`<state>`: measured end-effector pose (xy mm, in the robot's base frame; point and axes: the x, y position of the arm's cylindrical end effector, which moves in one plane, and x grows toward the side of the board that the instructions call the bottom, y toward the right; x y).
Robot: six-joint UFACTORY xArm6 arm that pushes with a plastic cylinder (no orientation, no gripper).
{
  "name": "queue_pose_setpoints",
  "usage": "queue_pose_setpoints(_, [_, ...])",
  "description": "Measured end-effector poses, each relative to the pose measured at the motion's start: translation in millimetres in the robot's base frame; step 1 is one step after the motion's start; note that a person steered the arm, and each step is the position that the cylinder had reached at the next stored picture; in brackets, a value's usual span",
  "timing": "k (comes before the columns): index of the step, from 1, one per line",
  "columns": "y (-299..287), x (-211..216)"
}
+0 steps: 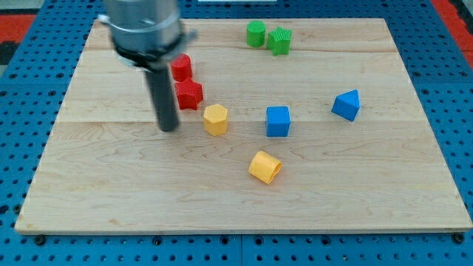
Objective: Place the blue cube to the top right of the yellow heart
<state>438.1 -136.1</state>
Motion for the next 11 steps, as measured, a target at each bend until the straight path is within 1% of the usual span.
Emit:
queue_pose_setpoints(1, [-37.8,-28.8])
queue_pose_setpoints(2, [29.0,-31.8])
queue_pose_setpoints(3, [50.1,-34.0])
queue_pose_setpoints(4, [50.1,-25.3])
queue_pose_setpoints(6, [75.7,13.6])
queue_pose_setpoints(8, [87.1,51.9])
queue_pose_setpoints(10, [189.0,68.6])
queue_pose_setpoints(11, [278.9,60.9])
